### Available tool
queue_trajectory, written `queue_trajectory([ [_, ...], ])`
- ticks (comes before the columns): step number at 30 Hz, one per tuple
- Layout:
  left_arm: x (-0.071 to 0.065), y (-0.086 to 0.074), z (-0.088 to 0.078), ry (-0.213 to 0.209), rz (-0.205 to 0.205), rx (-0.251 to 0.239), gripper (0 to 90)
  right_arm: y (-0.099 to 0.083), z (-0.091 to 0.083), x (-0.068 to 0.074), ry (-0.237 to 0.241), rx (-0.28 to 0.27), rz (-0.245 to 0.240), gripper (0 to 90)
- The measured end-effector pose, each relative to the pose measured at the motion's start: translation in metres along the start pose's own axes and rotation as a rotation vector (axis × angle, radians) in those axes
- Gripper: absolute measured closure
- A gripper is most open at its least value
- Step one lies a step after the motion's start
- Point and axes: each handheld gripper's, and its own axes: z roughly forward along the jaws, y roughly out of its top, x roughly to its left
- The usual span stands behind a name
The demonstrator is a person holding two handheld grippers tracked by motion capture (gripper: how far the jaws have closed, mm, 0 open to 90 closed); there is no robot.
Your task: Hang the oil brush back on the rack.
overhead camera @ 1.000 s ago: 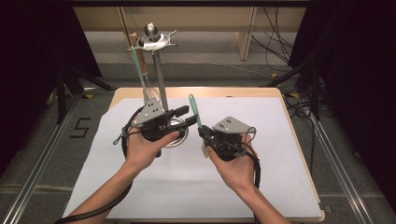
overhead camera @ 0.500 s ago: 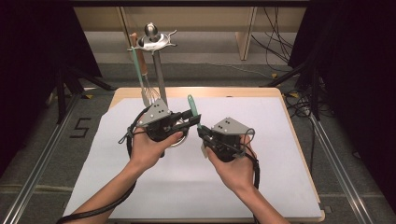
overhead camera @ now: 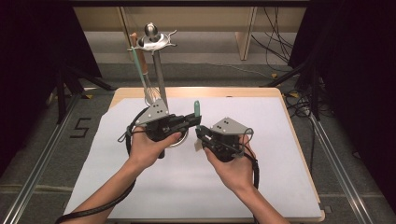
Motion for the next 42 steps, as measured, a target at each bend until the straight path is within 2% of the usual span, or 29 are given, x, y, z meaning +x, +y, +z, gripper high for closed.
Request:
queue_trajectory([
  [2,0.003,0.002,-0.002,-0.003,-0.006,-0.003,83.3,0.0,-0.001,0.0,0.003,0.017,0.0,69.0],
  [3,0.005,0.002,-0.004,-0.012,-0.009,-0.003,83.3,-0.001,-0.001,0.0,0.001,0.016,0.015,67.7],
  [4,0.007,0.003,-0.005,-0.02,-0.01,-0.004,83.3,-0.002,-0.001,0.0,0.001,0.02,0.003,66.1],
  [5,0.009,0.004,-0.007,-0.027,-0.007,-0.004,83.3,-0.004,0.0,0.001,-0.008,0.003,-0.002,64.7],
  [8,0.014,0.007,-0.012,-0.055,0.018,-0.002,83.2,-0.007,-0.004,-0.003,0.006,0.036,-0.015,62.0],
  [10,0.017,0.008,-0.016,-0.055,0.017,0.001,83.2,-0.009,-0.005,-0.004,-0.01,0.013,-0.005,60.7],
  [11,0.018,0.009,-0.018,-0.058,0.018,0.002,83.2,-0.01,-0.007,-0.005,-0.006,0.024,0.01,60.1],
  [12,0.019,0.01,-0.019,-0.058,0.024,0.008,83.2,-0.01,-0.009,-0.008,0.003,0.03,-0.007,59.4],
  [15,0.022,0.011,-0.024,-0.063,0.026,0.019,83.2,-0.012,-0.013,-0.01,-0.01,0.028,0.01,54.7],
  [16,0.023,0.011,-0.025,-0.064,0.025,0.019,83.2,-0.014,-0.012,-0.012,-0.015,0.009,-0.01,53.9],
  [25,0.031,0.016,-0.037,-0.05,0.03,0.023,83.2,-0.023,-0.026,-0.023,-0.038,0.035,0.015,53.5],
  [26,0.032,0.016,-0.038,-0.049,0.035,0.024,83.2,-0.024,-0.027,-0.025,-0.04,0.034,0.005,53.5],
  [28,0.032,0.018,-0.04,-0.045,0.031,0.023,83.2,-0.027,-0.028,-0.026,-0.062,0.02,0.02,53.5],
  [30,0.033,0.019,-0.041,-0.046,0.036,0.023,83.2,-0.028,-0.03,-0.029,-0.067,0.024,-0.002,53.5],
  [31,0.033,0.019,-0.042,-0.045,0.035,0.022,83.2,-0.029,-0.031,-0.029,-0.048,0.039,0.004,53.5],
  [33,0.034,0.02,-0.043,-0.043,0.036,0.022,83.1,-0.03,-0.033,-0.029,-0.061,0.045,0.021,53.5],
  [36,0.035,0.021,-0.045,-0.043,0.029,0.018,83.2,-0.033,-0.034,-0.033,-0.062,0.046,0.001,53.0],
  [39,0.035,0.021,-0.046,-0.042,0.031,0.016,83.2,-0.035,-0.037,-0.035,-0.081,0.039,0.004,52.4],
  [40,0.035,0.022,-0.047,-0.041,0.032,0.018,83.2,-0.036,-0.037,-0.034,-0.073,0.04,0.037,52.4],
  [42,0.036,0.023,-0.047,-0.037,0.039,0.018,83.2,-0.038,-0.038,-0.036,-0.083,0.028,0.012,52.4],
])
